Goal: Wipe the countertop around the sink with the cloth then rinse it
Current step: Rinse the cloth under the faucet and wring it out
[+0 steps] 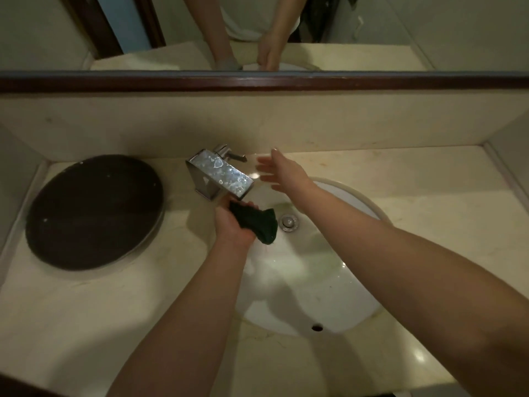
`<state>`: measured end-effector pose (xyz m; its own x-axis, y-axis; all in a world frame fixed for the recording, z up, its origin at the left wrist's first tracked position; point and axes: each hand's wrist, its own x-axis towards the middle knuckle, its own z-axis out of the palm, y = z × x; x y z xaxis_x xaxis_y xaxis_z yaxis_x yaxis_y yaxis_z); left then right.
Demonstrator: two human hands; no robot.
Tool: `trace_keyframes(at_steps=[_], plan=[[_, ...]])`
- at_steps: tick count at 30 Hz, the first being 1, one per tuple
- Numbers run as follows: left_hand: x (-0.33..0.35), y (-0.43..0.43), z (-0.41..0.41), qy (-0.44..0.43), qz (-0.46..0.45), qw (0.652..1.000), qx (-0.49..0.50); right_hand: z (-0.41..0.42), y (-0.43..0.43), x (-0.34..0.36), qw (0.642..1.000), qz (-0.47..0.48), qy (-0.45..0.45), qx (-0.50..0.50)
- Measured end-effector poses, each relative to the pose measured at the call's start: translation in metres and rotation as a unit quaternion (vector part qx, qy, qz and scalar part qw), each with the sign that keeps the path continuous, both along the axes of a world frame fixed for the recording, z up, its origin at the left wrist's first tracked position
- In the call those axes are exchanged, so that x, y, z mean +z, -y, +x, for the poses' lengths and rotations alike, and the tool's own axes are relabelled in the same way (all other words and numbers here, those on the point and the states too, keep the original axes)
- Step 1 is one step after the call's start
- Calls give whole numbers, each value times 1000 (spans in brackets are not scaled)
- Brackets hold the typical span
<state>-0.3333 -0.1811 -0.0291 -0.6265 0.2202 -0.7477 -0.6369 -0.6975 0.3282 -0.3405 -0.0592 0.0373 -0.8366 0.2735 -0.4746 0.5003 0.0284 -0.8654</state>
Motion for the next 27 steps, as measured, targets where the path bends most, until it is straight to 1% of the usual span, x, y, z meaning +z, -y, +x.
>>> trace_keyframes(at_steps=[3,5,6,8,10,12,14,17,19,20,21,23,24,27], plan=[[8,-2,18,30,-7,1000,2,32,-33,-31,989,-21,91,-115],[11,-6,33,45,-3,999,6,53,-54,-51,974,-67,167,-139],[14,-10,41,43,0,999,12,63,-62,-59,967,-92,200,-125],[25,-22,56,15,21,999,24,79,-75,-70,956,-152,238,-74],[35,-36,65,-20,52,998,23,94,-83,-72,940,-231,251,-14],[48,-50,73,-52,70,996,5,108,-88,-70,917,-312,242,50],[60,-64,78,-71,66,995,-8,118,-94,-62,882,-400,217,120],[75,-82,88,-84,63,994,-37,126,-105,-41,814,-509,176,218],[81,-91,93,-107,37,992,-60,129,-114,-21,774,-560,164,245],[83,-94,93,-118,19,991,-68,129,-118,-12,768,-565,155,258],[87,-97,93,-123,4,989,-76,127,-122,-5,771,-554,148,276],[96,-101,90,-122,-15,988,-88,122,-127,6,799,-498,164,294],[99,-102,88,-125,-24,988,-87,119,-127,9,815,-457,176,309],[104,-106,79,-135,-44,989,-50,107,-123,22,864,-286,185,370]])
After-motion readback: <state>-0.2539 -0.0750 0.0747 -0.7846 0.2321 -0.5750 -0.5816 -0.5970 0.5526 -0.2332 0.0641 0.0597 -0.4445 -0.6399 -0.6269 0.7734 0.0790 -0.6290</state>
